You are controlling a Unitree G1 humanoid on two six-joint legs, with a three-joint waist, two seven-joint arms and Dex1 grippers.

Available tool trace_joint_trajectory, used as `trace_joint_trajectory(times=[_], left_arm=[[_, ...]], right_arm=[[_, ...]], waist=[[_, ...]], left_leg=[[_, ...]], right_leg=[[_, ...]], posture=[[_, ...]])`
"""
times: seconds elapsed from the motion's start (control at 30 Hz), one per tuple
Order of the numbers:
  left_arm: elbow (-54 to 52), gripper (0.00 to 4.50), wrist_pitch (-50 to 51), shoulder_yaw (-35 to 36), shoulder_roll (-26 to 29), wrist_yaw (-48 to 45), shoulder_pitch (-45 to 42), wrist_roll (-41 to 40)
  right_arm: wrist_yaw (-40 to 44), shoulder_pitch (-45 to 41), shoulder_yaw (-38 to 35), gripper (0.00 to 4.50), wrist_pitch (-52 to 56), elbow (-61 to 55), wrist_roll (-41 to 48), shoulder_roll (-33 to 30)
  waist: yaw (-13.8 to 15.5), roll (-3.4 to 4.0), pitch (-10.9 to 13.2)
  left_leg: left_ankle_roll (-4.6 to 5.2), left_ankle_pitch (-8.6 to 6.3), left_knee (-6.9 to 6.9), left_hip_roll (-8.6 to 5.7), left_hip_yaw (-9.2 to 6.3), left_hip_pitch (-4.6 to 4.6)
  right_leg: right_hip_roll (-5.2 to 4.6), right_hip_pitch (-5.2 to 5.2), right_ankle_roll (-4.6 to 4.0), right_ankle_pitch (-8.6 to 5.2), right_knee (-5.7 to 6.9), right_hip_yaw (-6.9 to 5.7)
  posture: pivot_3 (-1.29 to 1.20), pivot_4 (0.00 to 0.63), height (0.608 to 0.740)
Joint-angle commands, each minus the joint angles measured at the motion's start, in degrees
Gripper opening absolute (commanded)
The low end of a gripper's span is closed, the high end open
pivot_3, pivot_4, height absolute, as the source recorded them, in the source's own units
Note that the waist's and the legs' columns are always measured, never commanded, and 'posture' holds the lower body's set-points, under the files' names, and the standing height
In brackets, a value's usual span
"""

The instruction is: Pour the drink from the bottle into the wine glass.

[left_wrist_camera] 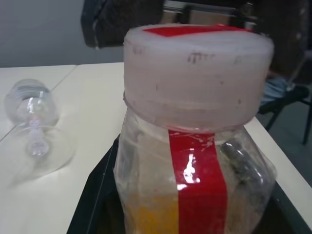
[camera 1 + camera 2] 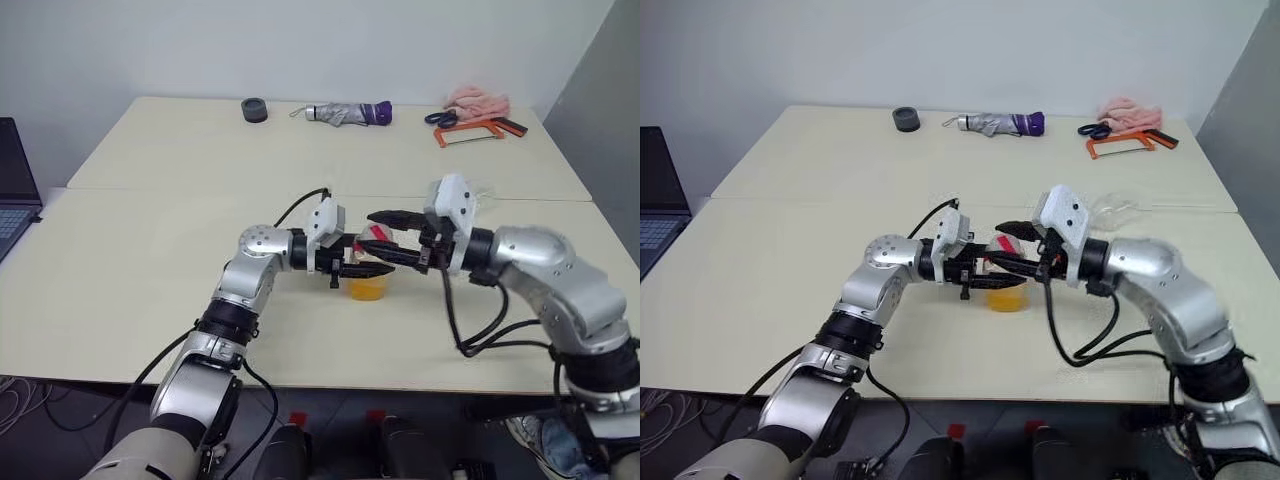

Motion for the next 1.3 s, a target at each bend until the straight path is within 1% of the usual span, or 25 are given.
trace_joint_trajectory(times=[0.03,0.1,0.17,0.2,0.27,0.33,0.37,0.43,0.5,0.53,0.6,0.73,0.83,0.93,1.07,1.17,1.2,1.3], left_arm=[[-1.4,1.77,0.1,2.6,1.2,-0.9,-2.7,-2.3],[-1.3,1.77,0.0,3.0,0.9,-0.1,-2.8,-2.2],[-1.2,1.77,0.0,3.3,0.6,0.8,-2.7,-2.1],[-1.1,1.77,0.0,3.5,0.4,1.3,-2.7,-2.1],[-1.0,1.77,-0.1,3.6,0.2,1.8,-2.6,-2.0],[-0.8,1.77,0.0,3.8,-0.1,2.1,-2.5,-1.9],[-0.4,1.77,-0.2,3.9,-0.2,2.3,-2.6,-1.7],[0.5,1.77,-0.2,4.2,-0.7,2.9,-3.0,-1.7],[1.5,1.77,-0.4,4.3,-1.2,3.1,-3.5,-1.5],[2.1,1.77,-0.7,4.2,-1.3,3.1,-3.8,-1.4],[3.4,1.77,-1.2,4.1,-1.7,3.0,-4.4,-1.2],[5.4,1.77,-2.3,3.7,-2.4,2.4,-5.4,-0.7],[6.4,1.77,-2.8,3.7,-2.8,2.1,-5.9,-0.5],[7.2,1.77,-3.8,3.5,-3.0,1.9,-6.1,0.0],[7.7,1.77,-4.4,3.7,-3.2,1.8,-6.2,0.3],[7.9,1.77,-4.6,3.8,-3.1,1.7,-6.2,0.4],[7.9,1.77,-4.6,3.9,-3.0,1.7,-6.2,0.4],[7.9,1.77,-4.8,4.0,-2.8,1.8,-6.2,0.5]], right_arm=[[5.5,-1.9,-1.1,1.83,-0.5,3.6,0.2,-2.4],[4.4,-0.6,-3.3,1.83,1.1,2.1,2.2,-2.2],[0.7,1.8,-6.0,2.58,1.2,-0.3,2.5,-1.3],[-0.9,3.1,-7.3,2.85,1.3,-1.7,2.8,-1.0],[-5.4,6.0,-10.9,3.54,3.4,-6.5,4.9,0.3],[-12.3,8.2,-14.1,4.26,5.9,-12.7,6.6,2.7],[-15.5,9.5,-15.2,4.50,8.0,-16.2,8.4,3.7],[-20.5,12.8,-15.4,4.50,12.3,-22.6,11.0,5.1],[-26.4,15.5,-13.8,4.50,14.9,-26.7,10.6,7.3],[-29.9,16.0,-12.5,4.50,15.9,-27.6,9.1,8.8],[-36.5,15.6,-8.7,4.50,16.3,-27.8,3.1,11.1],[-44.8,14.4,-3.5,4.50,13.9,-26.9,-5.1,16.6],[-46.5,14.3,-1.7,4.50,13.1,-26.5,-8.1,18.6],[-47.0,14.3,-1.6,4.50,13.2,-25.9,-7.9,21.4],[-46.9,14.6,-2.0,4.50,13.6,-25.2,-7.9,23.2],[-46.3,14.8,-2.1,3.89,13.6,-24.6,-8.1,23.5],[-45.6,14.9,-2.0,3.60,14.1,-24.2,-7.8,23.3],[-43.4,15.3,-1.4,2.49,15.7,-23.9,-6.9,22.1]], waist=[[0.0,0.00,0.0],[0.1,0.00,0.0],[0.2,-0.01,0.0],[0.2,-0.01,0.0],[0.2,-0.01,0.0],[0.2,-0.01,0.0],[0.2,-0.01,0.0],[0.3,-0.01,0.0],[0.3,-0.01,0.0],[0.2,-0.01,0.0],[0.0,0.00,0.0],[0.1,0.00,0.0],[0.1,0.00,0.0],[0.1,0.00,0.0],[0.1,0.01,0.0],[0.1,0.01,0.0],[0.1,0.00,0.0],[0.1,0.01,0.0]], left_leg=[[0.00,0.00,0.00,0.01,-0.01,0.00],[0.00,0.00,-0.01,0.05,-0.07,0.00],[0.00,0.00,-0.01,0.10,-0.15,-0.07],[0.00,0.00,0.01,0.11,-0.20,-0.12],[-0.01,0.00,0.04,0.12,-0.24,-0.17],[-0.01,0.00,0.06,0.11,-0.22,-0.19],[-0.01,0.01,0.07,0.11,-0.22,-0.19],[-0.02,0.01,0.06,0.11,-0.30,-0.20],[-0.02,0.01,0.05,0.11,-0.34,-0.19],[-0.02,0.01,0.05,0.10,-0.32,-0.19],[-0.01,0.01,0.06,0.08,-0.24,-0.15],[-0.03,0.02,0.08,0.02,-0.23,-0.14],[-0.10,0.06,0.05,0.01,-0.22,-0.14],[-0.10,0.06,0.04,0.02,-0.23,-0.15],[-0.03,0.02,0.04,0.02,-0.23,-0.15],[-0.02,0.02,0.04,0.02,-0.24,-0.15],[-0.02,0.02,0.04,0.02,-0.23,-0.15],[-0.02,0.01,0.04,0.01,-0.23,-0.15]], right_leg=[[0.00,0.00,0.00,0.00,0.00,0.00],[-0.01,0.00,0.00,0.00,0.00,-0.02],[-0.07,-0.03,0.00,0.00,0.00,-0.02],[-0.10,-0.04,0.00,0.00,0.00,-0.04],[-0.19,-0.07,0.00,0.00,0.01,-0.02],[-0.23,-0.08,0.00,0.00,0.03,0.01],[-0.23,-0.08,0.00,0.00,0.04,0.01],[-0.22,-0.08,0.00,0.00,0.04,-0.04],[-0.21,-0.05,0.00,0.00,0.02,-0.08],[-0.21,-0.05,0.00,0.00,0.01,-0.06],[-0.19,-0.06,0.01,0.00,0.06,0.01],[-0.10,-0.07,0.01,0.00,0.07,0.01],[-0.09,-0.09,0.01,0.00,0.06,0.01],[-0.09,-0.09,0.01,0.00,0.05,0.01],[-0.09,-0.09,0.01,0.00,0.05,0.00],[-0.09,-0.09,0.01,0.00,0.05,0.00],[-0.09,-0.09,0.01,0.00,0.05,0.00],[-0.09,-0.09,0.01,0.00,0.05,0.00]], posture=[[0.00,0.150,0.740],[0.00,0.150,0.740],[0.00,0.150,0.740],[0.00,0.150,0.740],[0.00,0.150,0.740],[0.00,0.150,0.740],[0.00,0.150,0.740],[0.00,0.150,0.740],[0.00,0.150,0.740],[0.00,0.150,0.740],[0.00,0.150,0.740],[0.00,0.150,0.740],[0.00,0.150,0.740],[0.00,0.150,0.740],[0.00,0.150,0.740],[0.00,0.150,0.740],[0.00,0.150,0.740],[0.00,0.150,0.740]])
